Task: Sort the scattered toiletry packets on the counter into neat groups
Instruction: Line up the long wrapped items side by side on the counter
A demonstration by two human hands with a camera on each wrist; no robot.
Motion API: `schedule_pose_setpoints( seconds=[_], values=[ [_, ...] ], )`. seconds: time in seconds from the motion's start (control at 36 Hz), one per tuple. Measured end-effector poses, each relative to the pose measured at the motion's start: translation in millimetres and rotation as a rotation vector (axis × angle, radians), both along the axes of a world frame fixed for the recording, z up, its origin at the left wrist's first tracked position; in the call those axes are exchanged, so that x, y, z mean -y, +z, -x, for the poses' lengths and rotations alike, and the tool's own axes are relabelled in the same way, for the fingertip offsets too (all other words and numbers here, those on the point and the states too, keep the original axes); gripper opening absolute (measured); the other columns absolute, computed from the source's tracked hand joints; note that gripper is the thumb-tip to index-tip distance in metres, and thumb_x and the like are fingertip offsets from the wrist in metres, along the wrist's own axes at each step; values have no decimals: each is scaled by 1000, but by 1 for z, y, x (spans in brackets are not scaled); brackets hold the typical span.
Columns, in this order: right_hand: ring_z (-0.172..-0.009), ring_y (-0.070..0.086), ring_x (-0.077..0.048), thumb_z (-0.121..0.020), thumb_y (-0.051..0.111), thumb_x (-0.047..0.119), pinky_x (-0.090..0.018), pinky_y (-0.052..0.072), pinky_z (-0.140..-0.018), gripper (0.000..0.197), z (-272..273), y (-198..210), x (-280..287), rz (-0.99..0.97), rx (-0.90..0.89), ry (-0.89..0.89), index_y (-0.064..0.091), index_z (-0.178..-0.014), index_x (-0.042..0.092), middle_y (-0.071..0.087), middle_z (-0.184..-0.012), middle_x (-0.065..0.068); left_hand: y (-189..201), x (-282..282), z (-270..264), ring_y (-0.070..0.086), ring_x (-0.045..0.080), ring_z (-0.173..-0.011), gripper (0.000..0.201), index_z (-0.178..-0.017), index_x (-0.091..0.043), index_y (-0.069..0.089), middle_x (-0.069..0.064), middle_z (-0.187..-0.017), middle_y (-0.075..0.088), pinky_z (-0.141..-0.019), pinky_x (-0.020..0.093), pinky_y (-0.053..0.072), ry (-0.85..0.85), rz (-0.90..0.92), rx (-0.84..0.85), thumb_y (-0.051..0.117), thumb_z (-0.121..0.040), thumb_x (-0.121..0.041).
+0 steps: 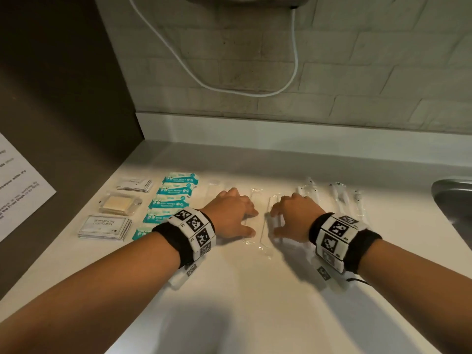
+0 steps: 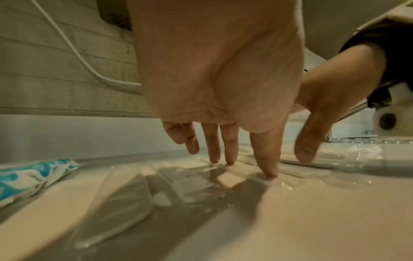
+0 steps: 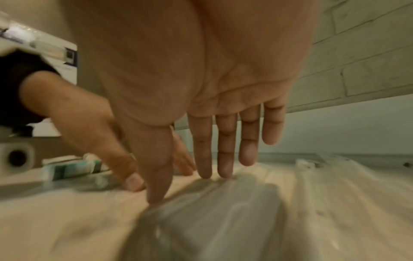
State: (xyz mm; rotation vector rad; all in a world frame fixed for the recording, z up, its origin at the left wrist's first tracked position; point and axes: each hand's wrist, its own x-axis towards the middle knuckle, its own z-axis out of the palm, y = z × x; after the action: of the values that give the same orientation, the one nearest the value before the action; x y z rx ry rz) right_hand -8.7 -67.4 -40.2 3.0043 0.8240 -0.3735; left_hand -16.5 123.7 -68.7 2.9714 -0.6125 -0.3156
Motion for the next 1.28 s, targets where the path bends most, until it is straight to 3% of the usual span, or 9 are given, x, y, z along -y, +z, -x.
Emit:
schedule_pose_setpoints(
  seconds=[0.17, 0.36, 0.5, 0.64, 0.75, 0.94, 1.08, 1.28],
  values=[
    [-108, 46, -19, -87, 52, 44, -34, 39, -94, 32, 11, -11, 2, 7, 31, 101, 62, -115, 33, 57, -117, 4, 1, -7, -2, 36, 19, -119, 59, -134, -34, 55, -12, -142, 50, -102, 40, 30, 42, -41, 23, 55, -83, -63],
    [-113, 42, -21, -89, 48, 34, -36, 40, -95, 33, 1, -15, -10, -11, 30, 101, 62, -117, 28, 52, -123, -2, -3, -11, -3, 36, 19, -112, 66, -131, -37, 55, -13, -132, 55, -99, 41, 33, 136, -16, 4, 52, -73, -68],
    [-120, 40, -22, -91, 47, 40, -36, 38, -98, 39, -5, -17, -11, -45, 19, 95, 56, -127, 29, 48, -131, -1, 1, 0, 5, 34, 18, -118, 51, -132, -34, 54, -10, -134, 50, -100, 36, 29, 52, 46, 72, 60, -83, -50],
    [-117, 44, -22, -89, 46, 38, -36, 38, -99, 43, -8, -14, 3, 28, 34, 45, 53, -129, 23, 54, -127, -1, 2, 11, 7, 30, 20, -126, 55, -134, -32, 54, -11, -146, 44, -104, 38, 25, -6, -15, 20, 56, -86, -58],
    [-117, 44, -21, -90, 47, 41, -36, 36, -101, 44, -7, -15, 14, 104, -5, 54, 52, -131, 26, 54, -127, 0, 2, 15, 5, 32, 17, -120, 59, -133, -32, 56, -13, -139, 50, -102, 36, 27, 33, 33, 18, 58, -83, -62],
    [-115, 45, -21, -92, 45, 39, -34, 37, -97, 41, 2, -21, 15, 53, 28, 29, 54, -129, 23, 54, -123, -2, 0, 21, 5, 35, 17, -116, 59, -131, -32, 58, -15, -130, 54, -100, 36, 30, 40, 52, 25, 61, -80, -63],
    [-124, 41, -24, -94, 45, 33, -36, 35, -104, 48, 7, -22, 12, 5, 34, 55, 42, -140, 20, 47, -137, -2, 2, 19, 7, 35, 17, -117, 59, -134, -32, 55, -13, -133, 53, -101, 36, 28, 25, 7, 27, 58, -83, -61],
    [-119, 45, -23, -94, 45, 30, -34, 37, -101, 40, 9, -15, 9, 34, -1, 59, 52, -132, 20, 53, -130, -4, 3, 18, 8, 36, 20, -118, 56, -132, -31, 57, -11, -136, 54, -101, 39, 28, 20, -22, 29, 57, -84, -60]
  ],
)
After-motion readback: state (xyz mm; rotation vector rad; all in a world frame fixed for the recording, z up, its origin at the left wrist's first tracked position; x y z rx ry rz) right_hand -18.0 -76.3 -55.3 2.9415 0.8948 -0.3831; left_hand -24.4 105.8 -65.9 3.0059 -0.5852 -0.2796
